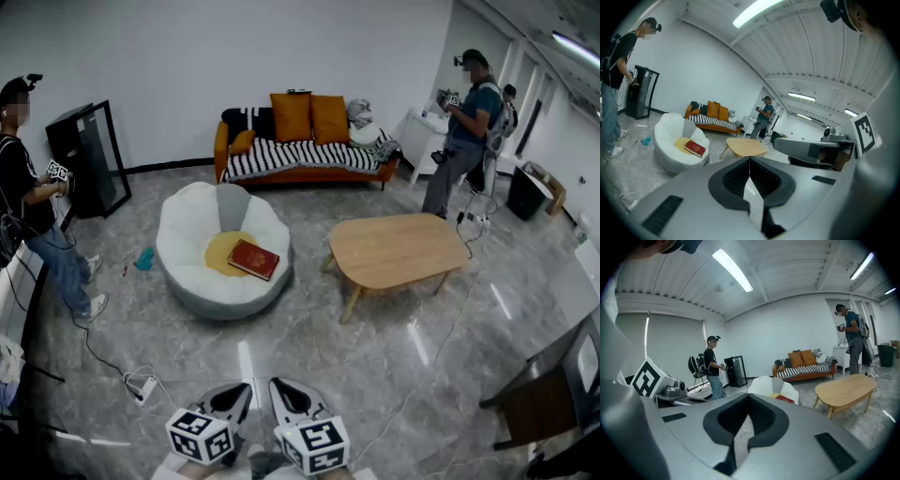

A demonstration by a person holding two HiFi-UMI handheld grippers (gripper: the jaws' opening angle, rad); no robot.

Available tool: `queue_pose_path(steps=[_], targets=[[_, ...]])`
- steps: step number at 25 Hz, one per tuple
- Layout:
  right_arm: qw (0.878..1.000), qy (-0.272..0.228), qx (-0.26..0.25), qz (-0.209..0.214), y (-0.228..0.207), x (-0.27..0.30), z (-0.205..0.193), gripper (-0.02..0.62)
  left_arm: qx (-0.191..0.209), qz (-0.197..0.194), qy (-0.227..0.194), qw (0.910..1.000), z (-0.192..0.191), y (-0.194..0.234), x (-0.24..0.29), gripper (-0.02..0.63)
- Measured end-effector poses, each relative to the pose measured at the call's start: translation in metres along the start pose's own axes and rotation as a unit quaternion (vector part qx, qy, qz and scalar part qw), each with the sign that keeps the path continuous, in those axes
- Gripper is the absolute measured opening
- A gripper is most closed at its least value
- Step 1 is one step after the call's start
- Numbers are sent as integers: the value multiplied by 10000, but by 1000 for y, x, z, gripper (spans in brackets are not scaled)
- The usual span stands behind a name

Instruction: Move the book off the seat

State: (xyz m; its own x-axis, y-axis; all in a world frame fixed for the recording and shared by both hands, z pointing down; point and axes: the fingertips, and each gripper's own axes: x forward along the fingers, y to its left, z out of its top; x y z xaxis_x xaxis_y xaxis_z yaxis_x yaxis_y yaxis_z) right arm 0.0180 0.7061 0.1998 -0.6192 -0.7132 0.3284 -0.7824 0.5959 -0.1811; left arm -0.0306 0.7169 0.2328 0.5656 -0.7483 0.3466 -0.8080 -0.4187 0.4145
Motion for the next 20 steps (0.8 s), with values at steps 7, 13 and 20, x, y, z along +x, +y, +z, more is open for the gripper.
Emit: queue_pose_path(steps=[7, 13, 20], targets=[[10000, 7, -52, -8, 2, -2, 1, 11, 100, 8, -8, 9999, 3, -5, -1, 8], [9999, -14, -111, 34, 8, -5, 4, 11, 277, 7, -19, 9996, 4, -11, -3, 8], [9989, -344, -245, -226, -8, -15, 19, 12, 435, 40, -121, 9990, 11, -21, 1, 8]])
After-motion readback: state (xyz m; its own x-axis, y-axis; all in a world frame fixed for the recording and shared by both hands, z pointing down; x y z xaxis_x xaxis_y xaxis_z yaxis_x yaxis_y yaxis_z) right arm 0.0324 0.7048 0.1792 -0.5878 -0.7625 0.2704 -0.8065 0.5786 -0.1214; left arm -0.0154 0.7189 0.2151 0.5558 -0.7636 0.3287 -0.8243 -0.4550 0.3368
